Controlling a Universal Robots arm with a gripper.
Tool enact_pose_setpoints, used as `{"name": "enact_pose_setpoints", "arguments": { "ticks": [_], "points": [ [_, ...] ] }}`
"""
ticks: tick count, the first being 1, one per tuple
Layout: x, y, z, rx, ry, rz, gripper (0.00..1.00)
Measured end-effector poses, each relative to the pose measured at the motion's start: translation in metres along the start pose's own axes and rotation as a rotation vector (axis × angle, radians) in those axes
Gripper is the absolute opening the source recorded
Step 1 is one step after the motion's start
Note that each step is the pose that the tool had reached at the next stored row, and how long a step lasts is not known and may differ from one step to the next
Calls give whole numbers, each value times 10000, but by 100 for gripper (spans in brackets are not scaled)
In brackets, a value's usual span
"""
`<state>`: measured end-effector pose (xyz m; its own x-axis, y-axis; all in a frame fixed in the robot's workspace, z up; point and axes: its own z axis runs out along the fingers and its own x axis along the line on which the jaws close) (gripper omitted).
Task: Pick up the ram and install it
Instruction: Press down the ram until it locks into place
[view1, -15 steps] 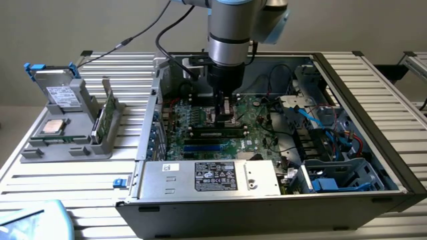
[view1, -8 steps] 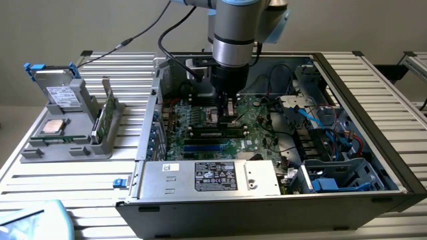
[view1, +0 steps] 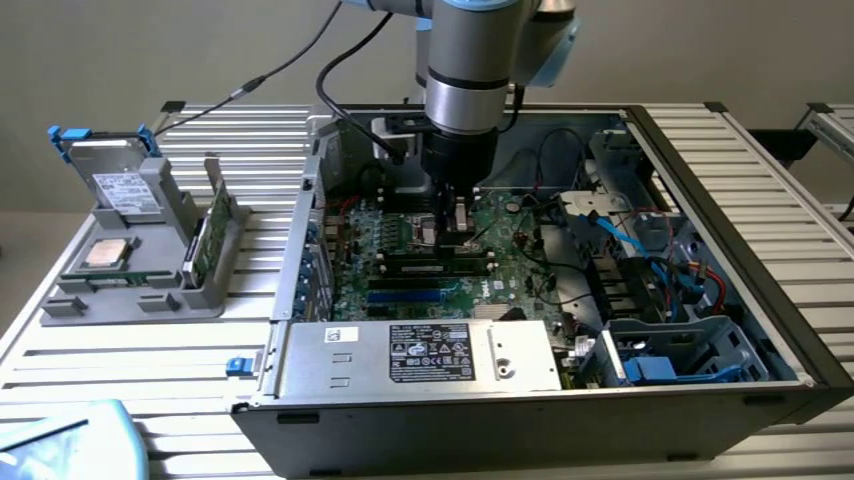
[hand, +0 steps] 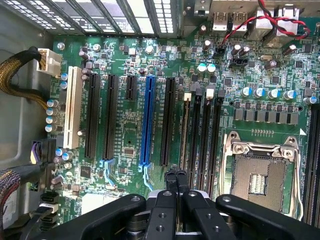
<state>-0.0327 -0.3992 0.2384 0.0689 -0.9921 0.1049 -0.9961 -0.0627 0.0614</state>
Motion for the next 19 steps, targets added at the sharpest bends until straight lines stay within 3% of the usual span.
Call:
{"name": "enact_pose_setpoints", "arguments": {
  "ticks": [5,8,19],
  "points": [
    [0,0,0,0,0,0,10],
    [1,2,-12,3,-51,156,10],
    [2,2,-17,-109,-139,1586,10]
  ]
}}
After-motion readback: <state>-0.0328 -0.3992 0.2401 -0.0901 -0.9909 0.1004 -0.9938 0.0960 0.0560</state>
